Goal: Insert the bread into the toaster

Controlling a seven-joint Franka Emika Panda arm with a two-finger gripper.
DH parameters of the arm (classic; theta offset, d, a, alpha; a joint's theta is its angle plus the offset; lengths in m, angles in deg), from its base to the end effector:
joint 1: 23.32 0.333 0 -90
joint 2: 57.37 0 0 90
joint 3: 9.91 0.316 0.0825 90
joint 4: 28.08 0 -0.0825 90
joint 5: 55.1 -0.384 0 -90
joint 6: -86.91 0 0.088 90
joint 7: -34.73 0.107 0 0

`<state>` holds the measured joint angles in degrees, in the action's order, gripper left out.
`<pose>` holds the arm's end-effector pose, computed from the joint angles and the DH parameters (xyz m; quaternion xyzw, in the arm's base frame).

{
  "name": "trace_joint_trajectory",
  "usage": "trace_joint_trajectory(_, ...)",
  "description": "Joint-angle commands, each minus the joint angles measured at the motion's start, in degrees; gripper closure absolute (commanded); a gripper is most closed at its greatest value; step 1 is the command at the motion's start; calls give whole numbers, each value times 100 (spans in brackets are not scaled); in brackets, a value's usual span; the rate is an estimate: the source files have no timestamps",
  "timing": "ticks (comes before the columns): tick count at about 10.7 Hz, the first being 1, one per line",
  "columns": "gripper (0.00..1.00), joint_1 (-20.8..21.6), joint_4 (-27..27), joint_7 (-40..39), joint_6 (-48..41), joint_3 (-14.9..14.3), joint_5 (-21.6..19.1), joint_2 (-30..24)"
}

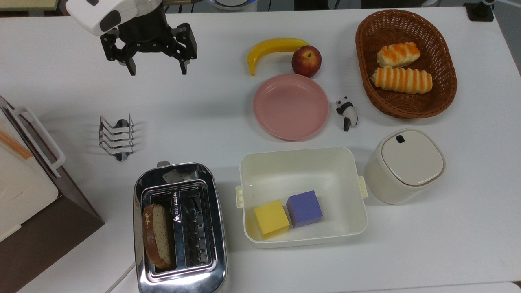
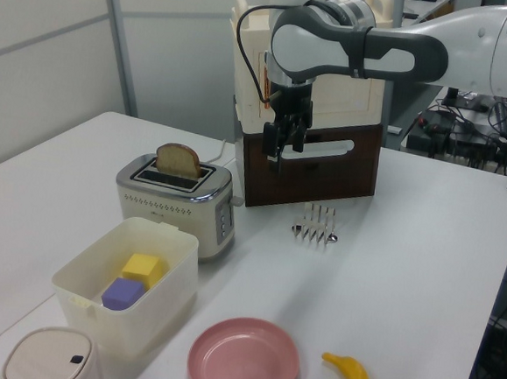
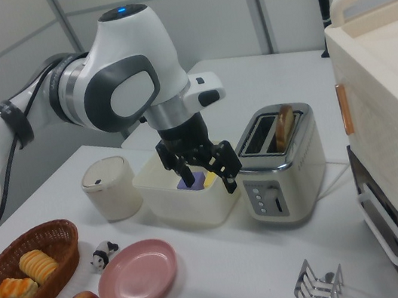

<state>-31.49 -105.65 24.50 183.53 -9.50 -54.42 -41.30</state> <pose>0.6425 -0.0894 0.5695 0.9994 0.0219 0.0249 0.0089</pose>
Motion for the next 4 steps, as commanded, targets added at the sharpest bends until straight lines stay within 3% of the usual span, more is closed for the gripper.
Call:
trace_joint_trajectory(1,0,35,-83,83,-99,-76,144,-113)
trace_joint_trajectory(4,0,-26,-57,109,-256,-94,144,-175)
